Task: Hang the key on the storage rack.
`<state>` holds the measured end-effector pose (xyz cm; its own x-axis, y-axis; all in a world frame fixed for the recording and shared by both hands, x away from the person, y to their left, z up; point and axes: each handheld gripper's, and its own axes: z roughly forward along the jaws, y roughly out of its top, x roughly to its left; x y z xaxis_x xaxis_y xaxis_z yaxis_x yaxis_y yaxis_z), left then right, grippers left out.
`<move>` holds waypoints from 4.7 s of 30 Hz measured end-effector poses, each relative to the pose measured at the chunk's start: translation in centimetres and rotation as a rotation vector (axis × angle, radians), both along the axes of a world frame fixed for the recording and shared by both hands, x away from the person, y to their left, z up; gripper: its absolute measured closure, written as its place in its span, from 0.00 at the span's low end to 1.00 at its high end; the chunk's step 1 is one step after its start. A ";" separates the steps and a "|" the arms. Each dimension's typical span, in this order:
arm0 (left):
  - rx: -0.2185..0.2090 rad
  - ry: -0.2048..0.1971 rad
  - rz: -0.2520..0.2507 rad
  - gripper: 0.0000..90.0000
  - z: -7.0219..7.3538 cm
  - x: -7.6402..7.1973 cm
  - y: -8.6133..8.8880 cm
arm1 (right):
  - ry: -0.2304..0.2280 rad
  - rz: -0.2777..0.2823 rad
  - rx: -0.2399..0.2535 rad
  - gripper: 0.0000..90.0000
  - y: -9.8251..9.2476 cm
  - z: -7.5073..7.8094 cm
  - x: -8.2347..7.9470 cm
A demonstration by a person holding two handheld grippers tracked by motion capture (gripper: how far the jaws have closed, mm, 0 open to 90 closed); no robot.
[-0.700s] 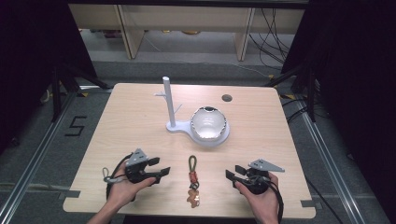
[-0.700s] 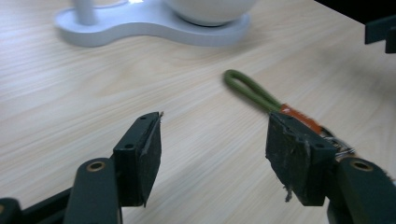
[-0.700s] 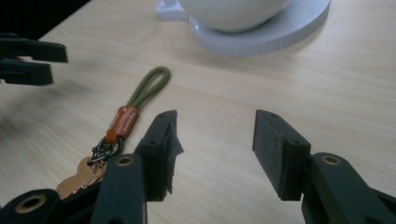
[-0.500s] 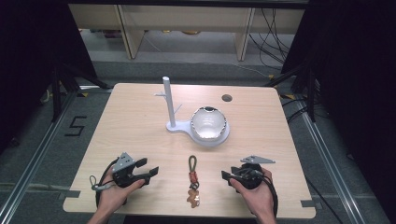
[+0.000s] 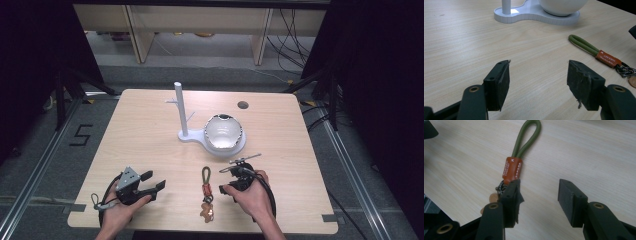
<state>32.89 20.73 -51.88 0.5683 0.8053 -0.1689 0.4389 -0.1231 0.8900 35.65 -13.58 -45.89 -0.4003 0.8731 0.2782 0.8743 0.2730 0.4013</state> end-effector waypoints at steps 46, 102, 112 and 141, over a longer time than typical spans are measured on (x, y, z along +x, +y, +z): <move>0.012 0.010 -0.016 0.38 -0.4 -0.2 -0.2 | 0.141 0.148 -0.253 0.59 8.2 -1.8 3.1; -0.078 -0.025 0.016 0.37 -0.2 -0.4 -0.5 | -0.386 0.234 0.084 0.76 1.1 -2.3 -1.6; -0.146 -0.046 -0.030 0.39 0.9 -0.7 -1.1 | -0.583 0.241 0.147 0.76 0.6 -2.9 -2.6; -0.210 -0.097 -0.100 0.43 3.8 -0.5 -3.1 | -0.776 0.166 0.212 0.76 0.5 -1.7 -3.4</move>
